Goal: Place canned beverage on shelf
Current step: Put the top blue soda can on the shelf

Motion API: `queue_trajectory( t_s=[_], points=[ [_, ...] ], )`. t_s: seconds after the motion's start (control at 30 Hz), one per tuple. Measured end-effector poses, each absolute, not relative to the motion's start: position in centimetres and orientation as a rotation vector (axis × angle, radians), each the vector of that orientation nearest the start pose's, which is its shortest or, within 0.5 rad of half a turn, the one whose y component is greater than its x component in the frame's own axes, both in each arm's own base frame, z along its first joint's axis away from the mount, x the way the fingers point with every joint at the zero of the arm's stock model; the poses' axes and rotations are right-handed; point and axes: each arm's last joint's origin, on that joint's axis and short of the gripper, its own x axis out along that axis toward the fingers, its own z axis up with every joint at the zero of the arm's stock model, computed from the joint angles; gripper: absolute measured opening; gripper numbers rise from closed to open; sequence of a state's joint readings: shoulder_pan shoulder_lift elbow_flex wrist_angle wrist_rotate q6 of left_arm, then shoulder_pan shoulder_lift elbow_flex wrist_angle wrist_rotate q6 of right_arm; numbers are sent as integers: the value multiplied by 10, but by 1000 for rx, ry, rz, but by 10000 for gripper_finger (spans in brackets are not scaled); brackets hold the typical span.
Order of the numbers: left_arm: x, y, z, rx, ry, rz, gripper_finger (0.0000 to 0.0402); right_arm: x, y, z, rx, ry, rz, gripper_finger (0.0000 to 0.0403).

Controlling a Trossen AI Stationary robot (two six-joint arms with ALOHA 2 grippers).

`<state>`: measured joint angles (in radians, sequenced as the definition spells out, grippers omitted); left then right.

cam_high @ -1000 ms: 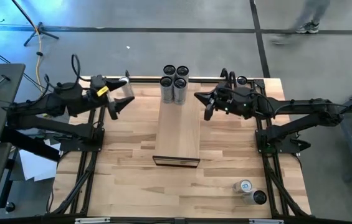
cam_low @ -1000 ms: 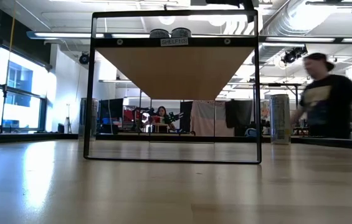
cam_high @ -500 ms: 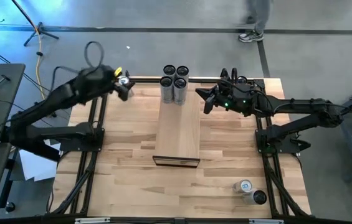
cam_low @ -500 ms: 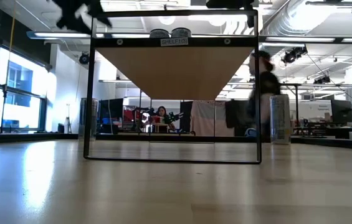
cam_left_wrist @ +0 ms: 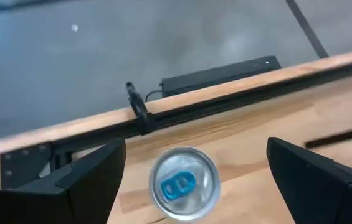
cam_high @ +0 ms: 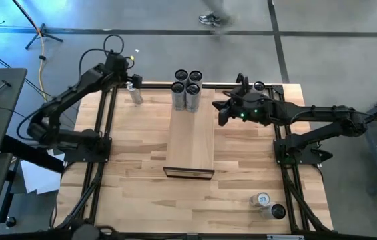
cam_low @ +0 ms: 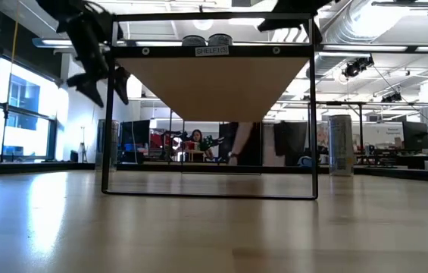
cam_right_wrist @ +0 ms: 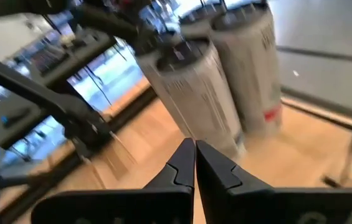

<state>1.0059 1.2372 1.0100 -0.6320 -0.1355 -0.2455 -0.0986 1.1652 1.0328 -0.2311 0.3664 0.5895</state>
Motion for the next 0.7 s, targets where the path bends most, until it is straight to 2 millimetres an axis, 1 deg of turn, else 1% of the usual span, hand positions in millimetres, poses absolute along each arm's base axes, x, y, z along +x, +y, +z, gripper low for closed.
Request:
queue_trajectory(
  t_s=[0.13, 0.23, 0.33, 0.43, 0.7],
  points=[
    [127, 230, 271, -672, 669, 1158, 356, 250, -35, 333, 548, 279, -578, 0],
    [125, 237, 264, -732, 672, 1144, 356, 250, -35, 332, 545, 291, -580, 0],
    [122, 239, 258, -791, 696, 1141, 356, 250, -35, 332, 541, 293, -579, 0],
    [123, 240, 254, -802, 714, 1135, 356, 250, -35, 332, 537, 294, -578, 0],
    [124, 243, 233, -875, 858, 1125, 356, 250, -35, 332, 503, 304, -571, 0]
  ],
)
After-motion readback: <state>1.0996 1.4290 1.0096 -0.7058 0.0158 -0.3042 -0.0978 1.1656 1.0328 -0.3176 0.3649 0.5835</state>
